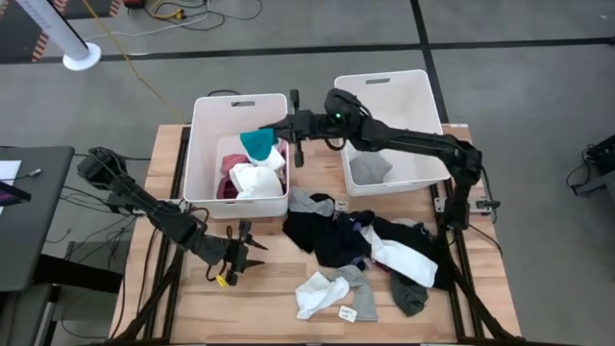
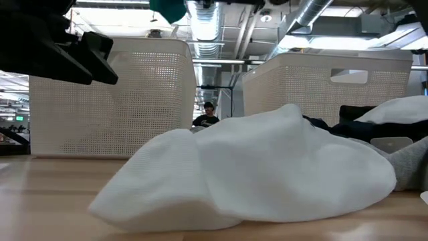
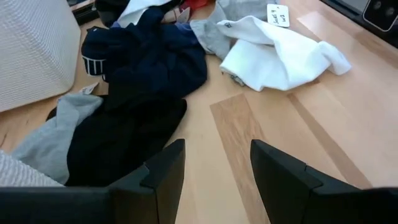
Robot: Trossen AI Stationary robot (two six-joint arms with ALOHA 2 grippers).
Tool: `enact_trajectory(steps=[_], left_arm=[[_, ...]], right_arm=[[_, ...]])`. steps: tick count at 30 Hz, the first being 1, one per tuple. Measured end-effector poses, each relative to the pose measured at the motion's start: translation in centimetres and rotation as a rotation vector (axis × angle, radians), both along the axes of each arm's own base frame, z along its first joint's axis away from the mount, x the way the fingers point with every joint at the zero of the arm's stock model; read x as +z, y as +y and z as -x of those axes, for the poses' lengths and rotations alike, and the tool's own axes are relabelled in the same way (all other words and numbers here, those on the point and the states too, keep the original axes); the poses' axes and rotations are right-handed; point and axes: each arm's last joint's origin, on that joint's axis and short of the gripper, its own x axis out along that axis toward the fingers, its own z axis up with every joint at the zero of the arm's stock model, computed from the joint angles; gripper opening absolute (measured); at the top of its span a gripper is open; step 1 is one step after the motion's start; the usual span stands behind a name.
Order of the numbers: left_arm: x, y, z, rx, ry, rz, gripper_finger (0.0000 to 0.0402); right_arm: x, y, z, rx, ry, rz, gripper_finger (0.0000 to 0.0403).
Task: Sort clothes
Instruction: Put the blue sock into the left white bin
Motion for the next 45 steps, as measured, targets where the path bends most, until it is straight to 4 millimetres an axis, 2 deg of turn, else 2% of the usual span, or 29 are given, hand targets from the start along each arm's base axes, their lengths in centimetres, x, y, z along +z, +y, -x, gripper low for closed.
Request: enact_trajectory(steps=[8,16,21,28,32,37,41,45], left_arm=[[-0.1,0.0,-0.2,0.004,-0.004,0.004,0.0176],[-1.5,0.0,-1.1,0.007,0.033,0.001,0.0176],[-2.1,-0.2,-1.4,0.001,0.048,0.013,0.0176],[-2.0,-0.4,-1.7,-0.017,0.016,0.017,0.0176],[-1.7,-0.5,-1.8,-0.026,-0.011,0.015,0.0176],[-1.6,-0.5,-1.9,-0.029,-0.03,0.02,0.0176],[-1.4,-0.6,-2.0,-0.03,-0.049,0.03,0.0176],[-1.3,-0.5,-2.1,-0.026,-0.057,0.035,0.0176]], right_arm=[[-3.8,-3.2,-2.8,-0.039,0.035,-0.073,0.0004],[-6.6,-5.1,-5.8,-0.058,0.124,-0.105,0.0004],[-8.0,-7.1,-6.0,-0.124,0.203,-0.155,0.0008],[-9.1,-9.7,-4.8,-0.193,0.304,-0.248,0.002],[-9.9,-10.6,-4.2,-0.222,0.388,-0.287,0.0056],[-10.7,-10.7,-3.7,-0.23,0.484,-0.326,0.0135],[-10.6,-10.4,-3.4,-0.228,0.515,-0.336,0.02],[-10.1,-9.7,-3.4,-0.219,0.526,-0.337,0.0236]])
